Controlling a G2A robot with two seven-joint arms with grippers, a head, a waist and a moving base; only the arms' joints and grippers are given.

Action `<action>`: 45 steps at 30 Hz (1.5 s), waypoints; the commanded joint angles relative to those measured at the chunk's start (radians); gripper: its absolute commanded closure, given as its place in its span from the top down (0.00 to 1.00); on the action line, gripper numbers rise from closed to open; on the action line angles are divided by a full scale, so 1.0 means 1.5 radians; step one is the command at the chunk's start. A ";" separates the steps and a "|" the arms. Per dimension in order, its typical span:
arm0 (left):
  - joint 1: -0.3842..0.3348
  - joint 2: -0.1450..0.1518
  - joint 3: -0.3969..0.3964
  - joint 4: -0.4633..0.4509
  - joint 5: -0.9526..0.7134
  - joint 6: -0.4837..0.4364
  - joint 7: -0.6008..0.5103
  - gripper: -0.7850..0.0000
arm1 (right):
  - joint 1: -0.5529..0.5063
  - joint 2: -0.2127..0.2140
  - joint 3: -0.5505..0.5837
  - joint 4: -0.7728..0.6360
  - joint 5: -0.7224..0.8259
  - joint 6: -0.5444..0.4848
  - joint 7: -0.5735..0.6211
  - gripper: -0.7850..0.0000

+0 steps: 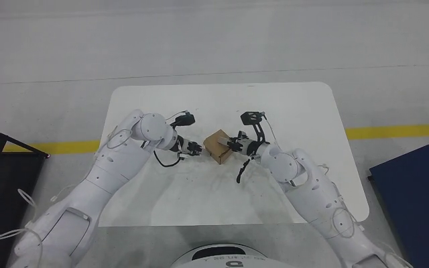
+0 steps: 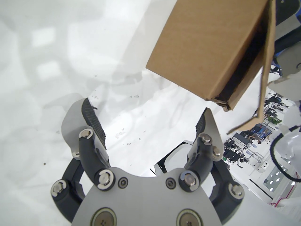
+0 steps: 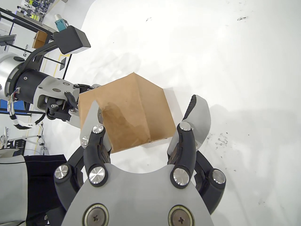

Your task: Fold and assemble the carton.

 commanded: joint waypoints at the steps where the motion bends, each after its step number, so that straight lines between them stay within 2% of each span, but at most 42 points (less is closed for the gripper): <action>1: -0.001 0.000 0.000 0.001 0.000 0.002 0.001 1.00 | 0.004 -0.001 -0.002 0.005 0.005 -0.007 0.003 0.73; 4: -0.001 0.000 0.000 0.003 0.000 0.004 0.001 1.00 | 0.008 -0.002 -0.006 0.010 0.005 -0.008 0.005 0.68; 10: 0.010 0.007 -0.010 0.016 0.001 -0.005 -0.019 1.00 | 0.010 -0.003 -0.002 0.015 0.021 -0.009 0.003 0.67; 13: 0.026 0.015 -0.029 0.004 -0.028 -0.054 -0.046 1.00 | 0.010 -0.003 0.002 0.019 0.031 -0.013 0.003 0.65; 16: 0.039 0.024 -0.055 -0.011 -0.045 -0.075 -0.050 1.00 | 0.013 -0.004 0.002 0.024 0.034 -0.014 0.004 0.61; 24: 0.062 0.042 -0.104 -0.066 -0.043 -0.068 -0.039 1.00 | 0.021 -0.007 -0.004 0.036 0.039 -0.014 0.006 0.55; 29: 0.045 0.039 -0.081 -0.073 -0.011 -0.045 -0.031 1.00 | 0.023 -0.008 -0.007 0.041 0.044 -0.014 0.005 0.50; 45: -0.026 0.007 0.010 -0.003 0.020 -0.015 -0.019 1.00 | 0.004 -0.006 0.001 0.022 0.047 -0.019 0.009 0.52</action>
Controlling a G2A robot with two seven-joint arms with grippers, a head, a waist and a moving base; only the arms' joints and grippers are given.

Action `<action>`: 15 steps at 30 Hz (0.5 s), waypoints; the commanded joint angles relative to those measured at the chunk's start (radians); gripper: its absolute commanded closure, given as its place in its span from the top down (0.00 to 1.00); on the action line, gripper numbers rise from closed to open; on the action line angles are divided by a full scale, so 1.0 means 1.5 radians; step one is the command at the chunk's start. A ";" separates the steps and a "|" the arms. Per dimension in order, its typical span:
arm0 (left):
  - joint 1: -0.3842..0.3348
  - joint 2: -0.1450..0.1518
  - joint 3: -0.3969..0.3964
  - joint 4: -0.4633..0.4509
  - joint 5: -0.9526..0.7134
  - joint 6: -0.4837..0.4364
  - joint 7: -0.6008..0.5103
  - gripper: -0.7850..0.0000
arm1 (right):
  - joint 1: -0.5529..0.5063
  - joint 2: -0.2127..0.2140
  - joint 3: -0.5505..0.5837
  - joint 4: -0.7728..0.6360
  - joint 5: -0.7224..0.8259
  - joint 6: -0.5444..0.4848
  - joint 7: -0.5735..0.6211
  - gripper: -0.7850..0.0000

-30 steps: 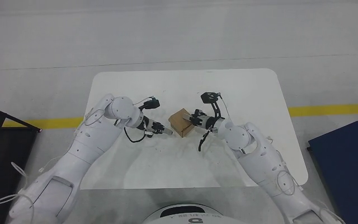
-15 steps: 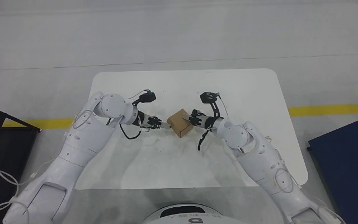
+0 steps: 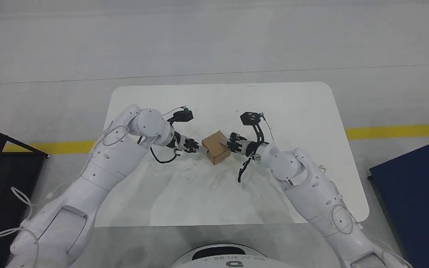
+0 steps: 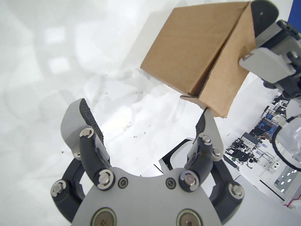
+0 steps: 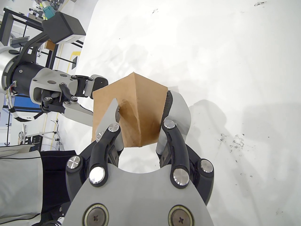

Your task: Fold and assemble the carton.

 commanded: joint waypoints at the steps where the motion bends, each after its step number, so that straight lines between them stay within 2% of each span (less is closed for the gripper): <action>1: -0.006 -0.003 0.008 0.008 0.004 0.002 0.001 1.00 | 0.002 0.000 -0.002 0.001 0.002 -0.001 0.003 0.51; 15: -0.025 -0.014 0.020 0.045 -0.002 0.003 0.019 1.00 | 0.021 -0.005 -0.019 0.016 0.002 -0.003 0.011 0.46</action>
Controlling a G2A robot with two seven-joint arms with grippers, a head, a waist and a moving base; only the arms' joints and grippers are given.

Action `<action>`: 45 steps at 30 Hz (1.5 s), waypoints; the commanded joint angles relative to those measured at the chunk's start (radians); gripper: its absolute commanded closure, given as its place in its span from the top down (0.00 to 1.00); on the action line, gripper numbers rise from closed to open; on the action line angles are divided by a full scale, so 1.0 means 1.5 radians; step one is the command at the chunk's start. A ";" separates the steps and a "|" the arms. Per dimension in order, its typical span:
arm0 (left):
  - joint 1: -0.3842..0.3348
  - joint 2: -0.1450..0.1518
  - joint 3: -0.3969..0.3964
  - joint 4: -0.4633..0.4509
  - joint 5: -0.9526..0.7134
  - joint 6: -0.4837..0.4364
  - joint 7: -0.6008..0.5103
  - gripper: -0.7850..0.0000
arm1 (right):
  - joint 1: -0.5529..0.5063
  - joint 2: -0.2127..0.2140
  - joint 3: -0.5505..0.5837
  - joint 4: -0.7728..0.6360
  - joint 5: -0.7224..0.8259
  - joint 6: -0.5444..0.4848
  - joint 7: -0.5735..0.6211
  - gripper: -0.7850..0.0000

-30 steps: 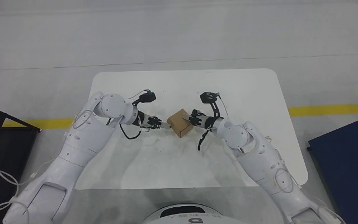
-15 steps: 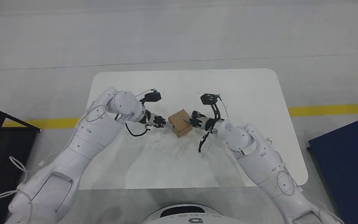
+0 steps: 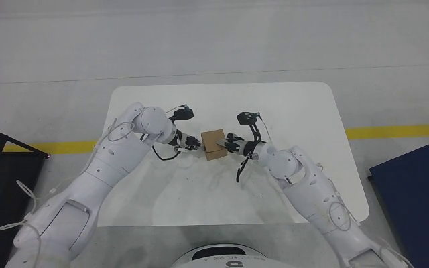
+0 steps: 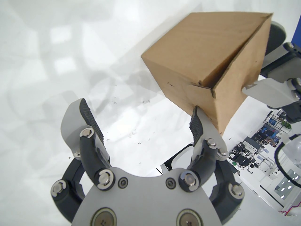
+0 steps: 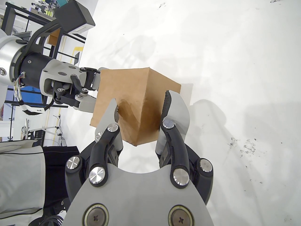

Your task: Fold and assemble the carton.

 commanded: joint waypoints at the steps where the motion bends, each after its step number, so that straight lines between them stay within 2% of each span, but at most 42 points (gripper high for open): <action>1: 0.000 0.001 -0.003 0.002 -0.002 -0.001 0.001 1.00 | 0.002 -0.001 -0.002 0.000 -0.001 0.003 0.000 0.46; 7: 0.010 0.007 -0.020 -0.002 -0.003 -0.004 0.000 1.00 | 0.005 -0.001 -0.001 0.002 0.001 0.006 -0.004 0.47; 20: 0.037 0.028 -0.066 -0.054 0.011 0.005 -0.011 1.00 | 0.006 -0.003 0.004 0.006 0.018 -0.007 -0.013 0.47; 34: 0.038 0.032 -0.071 -0.070 0.021 0.013 -0.007 1.00 | -0.003 -0.003 0.017 0.013 0.068 -0.036 -0.015 0.48; 45: 0.035 0.032 -0.072 -0.072 0.024 0.016 -0.007 1.00 | 0.009 -0.006 0.003 0.021 0.056 -0.025 -0.009 0.46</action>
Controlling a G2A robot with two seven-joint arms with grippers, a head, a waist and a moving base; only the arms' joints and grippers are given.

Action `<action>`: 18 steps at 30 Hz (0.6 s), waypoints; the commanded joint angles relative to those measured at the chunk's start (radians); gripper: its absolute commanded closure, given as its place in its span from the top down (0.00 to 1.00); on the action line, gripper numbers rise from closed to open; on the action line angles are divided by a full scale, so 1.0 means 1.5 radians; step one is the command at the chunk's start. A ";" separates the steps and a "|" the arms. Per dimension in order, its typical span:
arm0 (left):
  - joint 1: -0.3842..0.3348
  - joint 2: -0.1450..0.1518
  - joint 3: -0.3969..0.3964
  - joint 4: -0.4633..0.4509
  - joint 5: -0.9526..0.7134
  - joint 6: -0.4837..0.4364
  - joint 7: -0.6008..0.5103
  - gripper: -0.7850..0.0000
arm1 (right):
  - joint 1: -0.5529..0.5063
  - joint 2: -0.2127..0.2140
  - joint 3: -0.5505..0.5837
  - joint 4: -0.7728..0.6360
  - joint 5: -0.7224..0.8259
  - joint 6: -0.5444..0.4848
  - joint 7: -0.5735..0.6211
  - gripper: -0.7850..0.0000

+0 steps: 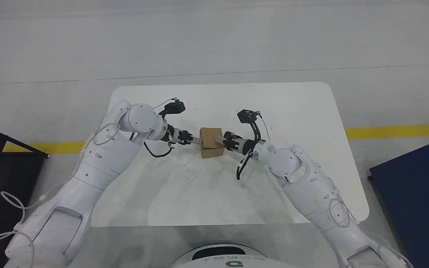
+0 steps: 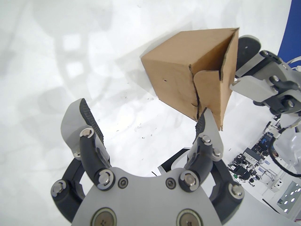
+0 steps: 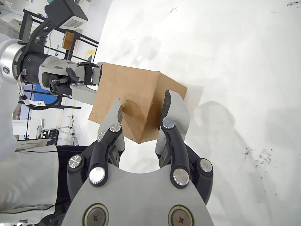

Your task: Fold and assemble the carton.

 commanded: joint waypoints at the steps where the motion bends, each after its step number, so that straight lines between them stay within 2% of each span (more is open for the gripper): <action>1: 0.000 0.000 0.001 0.002 0.001 0.001 -0.001 1.00 | 0.000 0.000 0.000 0.000 -0.002 0.002 -0.001 0.46; 18: -0.009 -0.005 0.013 0.016 -0.005 0.007 -0.002 1.00 | 0.007 0.000 -0.012 -0.008 -0.034 0.006 0.012 0.46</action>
